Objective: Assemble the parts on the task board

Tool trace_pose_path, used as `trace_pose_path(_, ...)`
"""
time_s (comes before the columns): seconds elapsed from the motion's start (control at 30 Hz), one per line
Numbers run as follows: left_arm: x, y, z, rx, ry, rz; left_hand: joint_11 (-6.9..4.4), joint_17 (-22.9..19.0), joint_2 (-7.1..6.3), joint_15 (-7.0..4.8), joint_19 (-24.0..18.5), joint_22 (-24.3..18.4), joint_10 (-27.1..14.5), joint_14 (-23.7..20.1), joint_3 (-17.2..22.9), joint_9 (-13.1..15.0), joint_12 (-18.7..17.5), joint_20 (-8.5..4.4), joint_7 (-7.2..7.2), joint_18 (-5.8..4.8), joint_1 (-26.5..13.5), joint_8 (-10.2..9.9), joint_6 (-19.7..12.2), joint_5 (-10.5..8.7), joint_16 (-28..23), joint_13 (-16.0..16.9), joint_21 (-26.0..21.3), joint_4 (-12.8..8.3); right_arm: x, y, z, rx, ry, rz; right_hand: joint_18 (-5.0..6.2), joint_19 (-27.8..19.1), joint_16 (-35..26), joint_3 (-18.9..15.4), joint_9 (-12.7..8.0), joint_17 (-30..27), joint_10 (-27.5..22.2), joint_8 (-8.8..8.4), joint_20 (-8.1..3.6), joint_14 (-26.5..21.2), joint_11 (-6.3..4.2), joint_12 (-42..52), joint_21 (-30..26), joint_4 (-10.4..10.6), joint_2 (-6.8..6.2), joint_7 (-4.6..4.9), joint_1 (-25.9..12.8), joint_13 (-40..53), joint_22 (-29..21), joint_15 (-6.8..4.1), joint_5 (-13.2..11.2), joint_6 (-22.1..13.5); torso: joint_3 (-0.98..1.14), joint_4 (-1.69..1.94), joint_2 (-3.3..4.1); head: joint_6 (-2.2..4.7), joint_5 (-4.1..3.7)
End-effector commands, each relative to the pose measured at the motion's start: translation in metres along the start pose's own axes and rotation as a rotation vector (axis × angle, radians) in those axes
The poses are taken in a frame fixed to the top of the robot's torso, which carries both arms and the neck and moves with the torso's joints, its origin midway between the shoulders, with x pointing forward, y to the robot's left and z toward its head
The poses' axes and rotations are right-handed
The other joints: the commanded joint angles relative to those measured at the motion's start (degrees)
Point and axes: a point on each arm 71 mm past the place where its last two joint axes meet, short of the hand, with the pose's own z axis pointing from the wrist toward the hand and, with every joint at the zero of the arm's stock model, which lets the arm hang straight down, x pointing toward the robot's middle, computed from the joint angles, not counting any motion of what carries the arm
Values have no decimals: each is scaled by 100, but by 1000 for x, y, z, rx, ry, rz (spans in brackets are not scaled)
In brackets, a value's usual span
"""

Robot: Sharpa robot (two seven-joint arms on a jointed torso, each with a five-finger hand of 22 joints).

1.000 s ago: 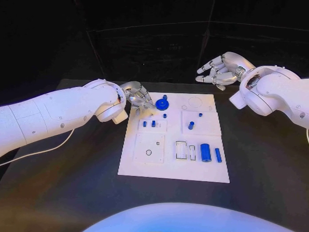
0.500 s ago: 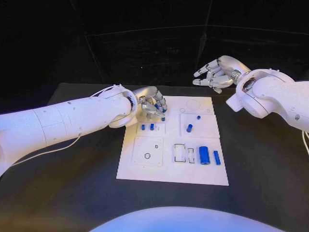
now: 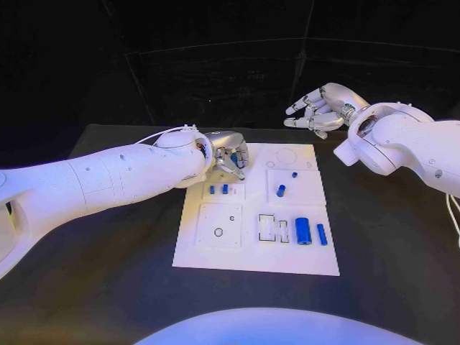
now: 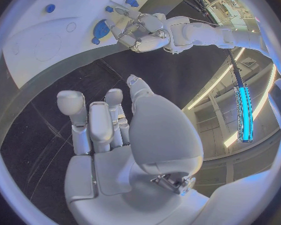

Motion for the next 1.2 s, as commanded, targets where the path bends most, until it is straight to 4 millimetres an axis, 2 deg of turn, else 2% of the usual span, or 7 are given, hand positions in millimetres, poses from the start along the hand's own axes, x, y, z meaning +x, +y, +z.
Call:
trace_pose_path(0.03, 4, -2, 2, -8, 63, 81, -8, -10, 27, -30, 47, 50, 79, 161, 4, -23, -59, -15, -18, -111, 5, -44, 85, -7, 19, -48, 55, -10, 0, 2, 1, -13, 5, -2, 99, 27, -31, -11, 5, 6, -44, 23, -2, 60, -3, 26, -37, 10, 48, -7, -6, 2, 1, -26, 16, -42, 1, 3, -1, -9, -2)
trace_pose_path(0.33, 7, -4, 5, -10, 90, 91, -31, -30, 46, -55, 102, 159, 283, 193, 61, -106, -206, -43, -41, -134, 2, -148, 256, -8, 24, -219, 158, -25, 0, 2, 1, -14, 5, -2, 99, 27, -31, -11, 5, 6, -44, 23, -2, 60, -3, 26, -37, 10, 48, -7, -6, 2, 1, -26, 16, -42, -1, 12, -5, -21, -21)
trace_pose_path(0.83, 8, -4, 10, -15, 101, 108, -67, -44, 177, -84, 170, 320, 555, 222, 296, -180, -386, -68, -66, -162, 75, -247, 459, -7, 36, -396, 306, -70, 1, 3, 1, -16, 5, -1, 98, 31, -29, -10, 5, 13, -39, 27, -3, 62, -4, 37, -36, 9, 56, -8, 9, 12, 6, -27, 21, -43, 1, 6, -3, -33, -35)
trace_pose_path(1.2, 13, -6, 12, -10, 114, 107, -79, -74, 139, -100, 208, 432, 721, 230, 439, -242, -566, -86, -75, -184, 18, -349, 568, -8, 37, -527, 403, -94, 1, 4, 1, -18, 6, -1, 98, 34, -31, -9, 5, 12, -41, 29, -3, 62, -4, 33, -34, 8, 60, -8, 15, 6, 10, -27, 26, -43, 1, 11, -7, -50, -40)
